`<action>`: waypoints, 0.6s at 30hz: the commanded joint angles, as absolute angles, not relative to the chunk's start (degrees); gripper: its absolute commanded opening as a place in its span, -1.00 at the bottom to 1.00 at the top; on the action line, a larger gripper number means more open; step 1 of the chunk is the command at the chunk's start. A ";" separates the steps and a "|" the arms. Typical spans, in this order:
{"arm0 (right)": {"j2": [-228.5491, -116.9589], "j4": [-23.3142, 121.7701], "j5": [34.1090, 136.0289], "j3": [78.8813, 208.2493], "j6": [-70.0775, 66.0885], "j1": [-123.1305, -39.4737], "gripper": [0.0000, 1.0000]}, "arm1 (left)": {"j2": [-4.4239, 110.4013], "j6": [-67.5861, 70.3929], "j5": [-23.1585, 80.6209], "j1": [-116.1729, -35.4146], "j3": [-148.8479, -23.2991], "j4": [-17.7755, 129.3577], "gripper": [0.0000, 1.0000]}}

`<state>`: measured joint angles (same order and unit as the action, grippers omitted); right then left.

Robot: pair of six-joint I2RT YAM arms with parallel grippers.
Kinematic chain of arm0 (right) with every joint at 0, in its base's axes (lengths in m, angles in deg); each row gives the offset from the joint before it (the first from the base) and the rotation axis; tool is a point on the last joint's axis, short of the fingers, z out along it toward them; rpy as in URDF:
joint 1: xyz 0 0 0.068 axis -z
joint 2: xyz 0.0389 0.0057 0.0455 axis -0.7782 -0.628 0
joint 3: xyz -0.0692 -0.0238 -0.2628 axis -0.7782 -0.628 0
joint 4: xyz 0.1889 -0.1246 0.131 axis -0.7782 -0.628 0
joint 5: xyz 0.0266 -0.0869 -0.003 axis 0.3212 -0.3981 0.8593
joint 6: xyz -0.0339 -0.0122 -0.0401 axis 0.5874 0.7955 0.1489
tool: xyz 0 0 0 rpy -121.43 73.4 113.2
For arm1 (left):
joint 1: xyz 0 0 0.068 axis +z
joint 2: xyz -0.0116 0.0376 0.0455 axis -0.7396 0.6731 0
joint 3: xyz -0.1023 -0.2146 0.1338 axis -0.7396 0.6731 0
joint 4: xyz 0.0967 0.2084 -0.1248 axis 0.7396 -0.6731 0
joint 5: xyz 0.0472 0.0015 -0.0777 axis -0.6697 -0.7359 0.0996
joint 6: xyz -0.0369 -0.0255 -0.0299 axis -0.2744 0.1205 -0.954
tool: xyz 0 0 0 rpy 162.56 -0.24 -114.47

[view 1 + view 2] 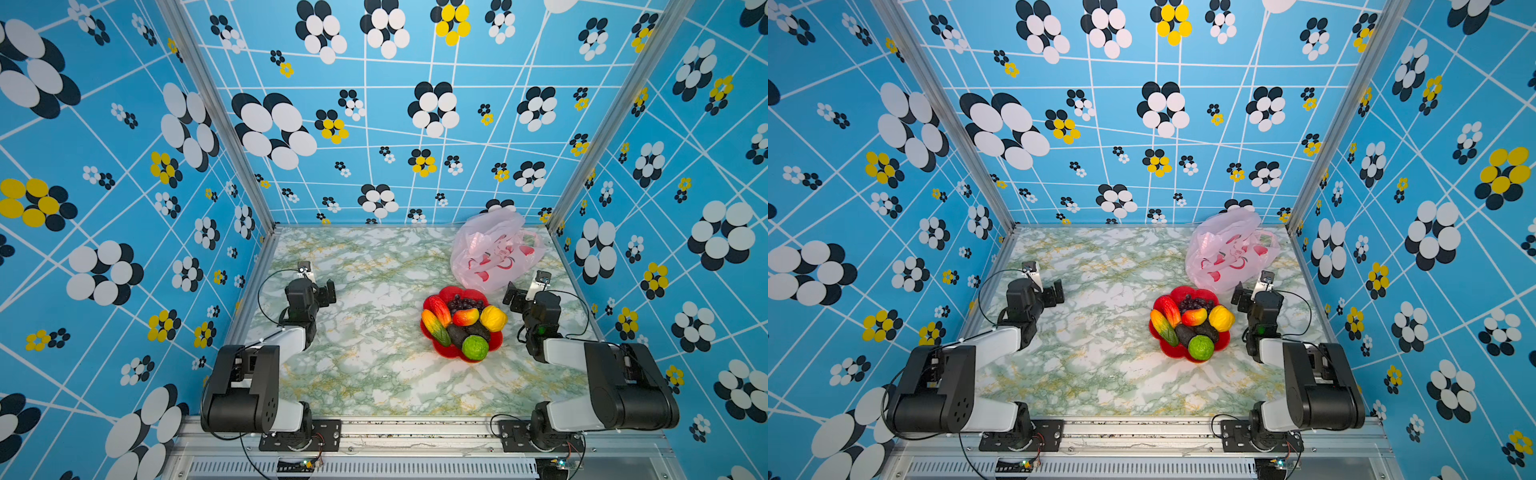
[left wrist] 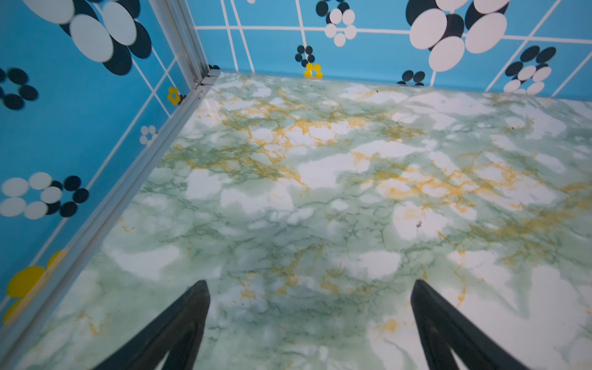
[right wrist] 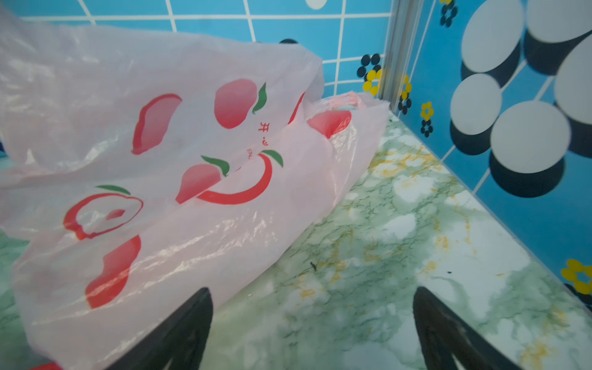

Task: Place the fruits into the plastic bag
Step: Pick up the plastic bag from the top-right of the table.

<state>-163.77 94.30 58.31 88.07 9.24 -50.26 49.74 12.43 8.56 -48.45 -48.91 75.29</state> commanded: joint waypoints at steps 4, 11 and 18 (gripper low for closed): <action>-151.81 59.92 42.68 100.14 -4.87 -49.36 0.99 | 49.60 0.57 10.65 -49.07 -72.38 33.76 0.98; -154.18 26.65 60.70 121.25 -13.77 -48.87 0.99 | 52.54 -3.92 21.09 -57.78 -82.71 25.95 0.98; -165.67 4.43 79.59 143.57 -19.13 -47.30 0.98 | 65.37 -5.29 26.86 -67.71 -97.13 16.27 0.98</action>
<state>-163.22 19.83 69.23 138.95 -14.41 -48.60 62.22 -3.48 22.70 -65.30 -93.09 23.67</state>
